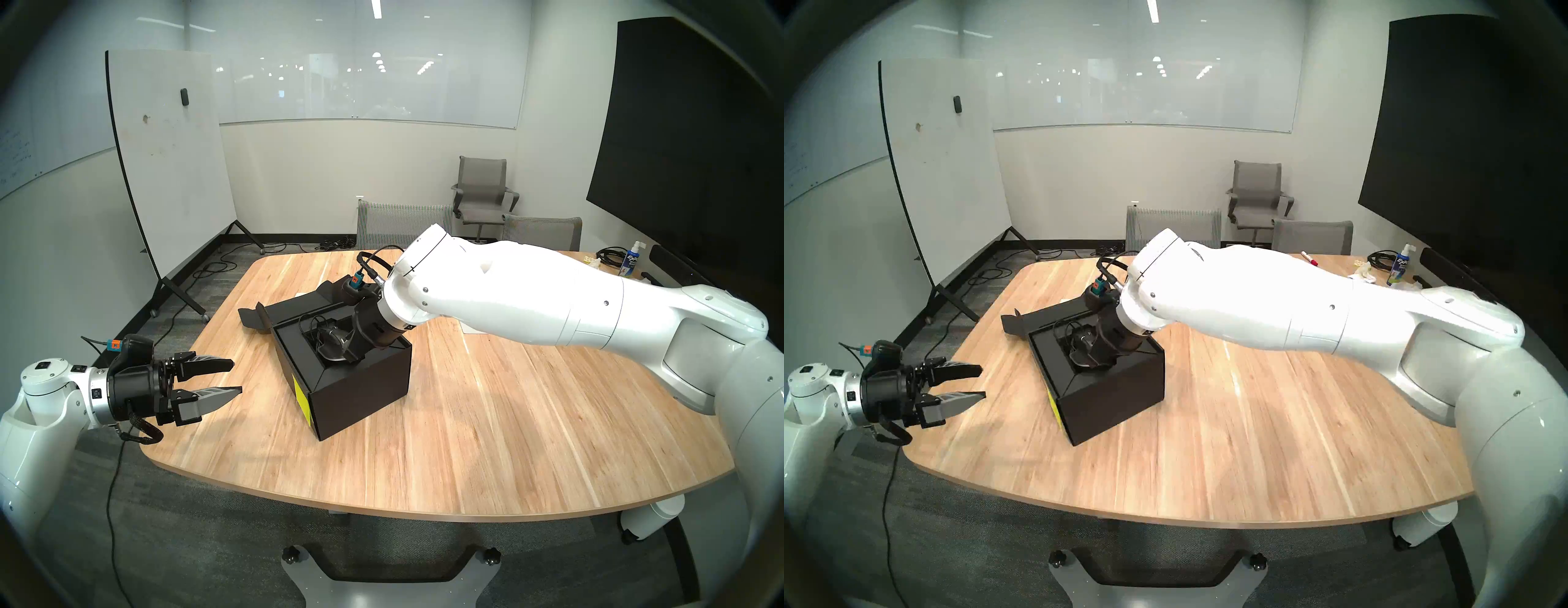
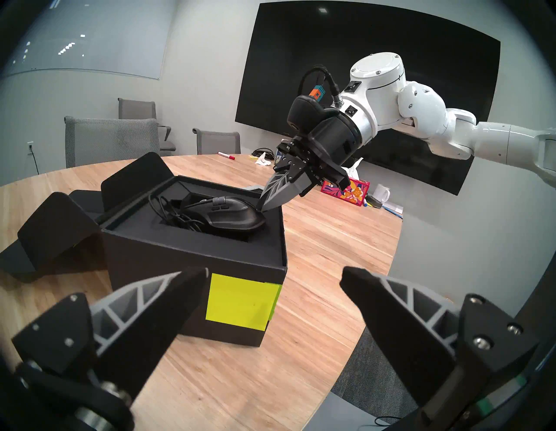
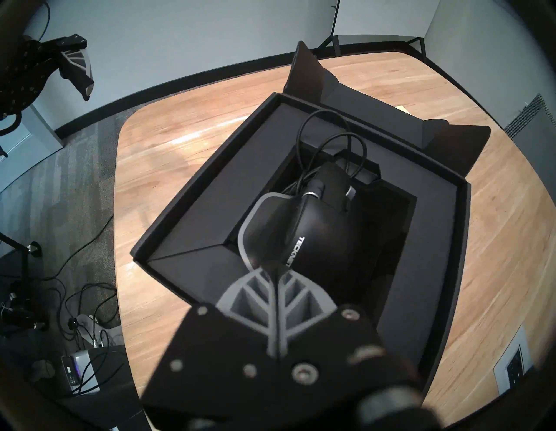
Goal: Open the box and place the mouse inside
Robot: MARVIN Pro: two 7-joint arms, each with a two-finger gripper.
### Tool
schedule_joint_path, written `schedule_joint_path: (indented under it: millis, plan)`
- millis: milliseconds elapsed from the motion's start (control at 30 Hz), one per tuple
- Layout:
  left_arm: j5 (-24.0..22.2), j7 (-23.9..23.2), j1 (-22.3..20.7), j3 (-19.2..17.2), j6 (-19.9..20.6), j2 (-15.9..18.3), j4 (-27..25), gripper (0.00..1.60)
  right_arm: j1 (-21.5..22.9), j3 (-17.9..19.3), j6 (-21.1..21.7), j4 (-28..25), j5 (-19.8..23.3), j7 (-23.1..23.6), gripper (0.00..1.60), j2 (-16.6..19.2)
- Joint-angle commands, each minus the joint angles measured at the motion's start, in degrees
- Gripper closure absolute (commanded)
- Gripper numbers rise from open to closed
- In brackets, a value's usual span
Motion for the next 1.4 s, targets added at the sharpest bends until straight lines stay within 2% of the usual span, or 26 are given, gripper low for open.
schedule_joint_path:
  millis: [0,200,400,867,933,967,1000,1133,1167,1200,1300,1333,1367]
  plan:
    - [-0.1,-0.1,-0.2,-0.6,-0.1,0.1,-0.4,0.00,2.6,2.2,2.1,-3.1,0.9,-1.0,1.60,2.4]
    - [0.0,-0.2,-0.3,-0.6,0.0,0.0,-0.4,0.00,3.7,3.6,3.8,-4.8,1.6,-2.1,1.60,3.4]
    - [0.1,-0.2,-0.3,-0.6,0.0,0.0,-0.4,0.00,3.7,4.9,3.8,-7.0,2.6,-3.8,1.60,4.9]
    - [0.3,-0.4,-0.5,-0.6,0.1,-0.2,-0.4,0.00,1.9,8.5,3.8,-19.8,6.1,-11.1,1.60,14.6]
    - [0.3,-0.4,-0.5,-0.6,0.1,-0.2,-0.4,0.00,1.0,9.1,3.8,-20.8,6.7,-12.1,1.60,15.2]
    - [0.3,-0.4,-0.5,-0.6,0.2,-0.2,-0.4,0.00,0.6,8.9,3.5,-23.2,7.2,-13.0,1.60,17.2]
    - [0.3,-0.4,-0.5,-0.6,0.2,-0.2,-0.4,0.00,-0.3,9.5,3.8,-22.5,7.3,-13.5,1.60,16.2]
    - [0.4,-0.4,-0.6,-0.6,0.2,-0.3,-0.4,0.00,-2.4,10.1,2.9,-27.9,8.1,-16.2,1.60,20.4]
    - [0.4,-0.4,-0.6,-0.6,0.2,-0.3,-0.4,0.00,-3.1,10.5,3.8,-26.9,8.1,-16.4,1.60,19.2]
    - [0.4,-0.5,-0.6,-0.6,0.2,-0.3,-0.4,0.00,-3.7,10.5,3.2,-28.9,8.2,-17.2,1.60,20.9]
    - [0.5,-0.5,-0.6,-0.6,0.2,-0.3,-0.4,0.00,-5.7,10.9,2.7,-31.8,8.5,-18.9,1.60,23.2]
    - [0.5,-0.5,-0.7,-0.6,0.2,-0.3,-0.4,0.00,-6.3,11.2,3.3,-31.7,8.5,-19.5,1.60,22.6]
    - [0.5,-0.5,-0.7,-0.6,0.3,-0.4,-0.4,0.00,-6.8,11.3,2.5,-33.4,8.6,-20.1,1.60,24.3]
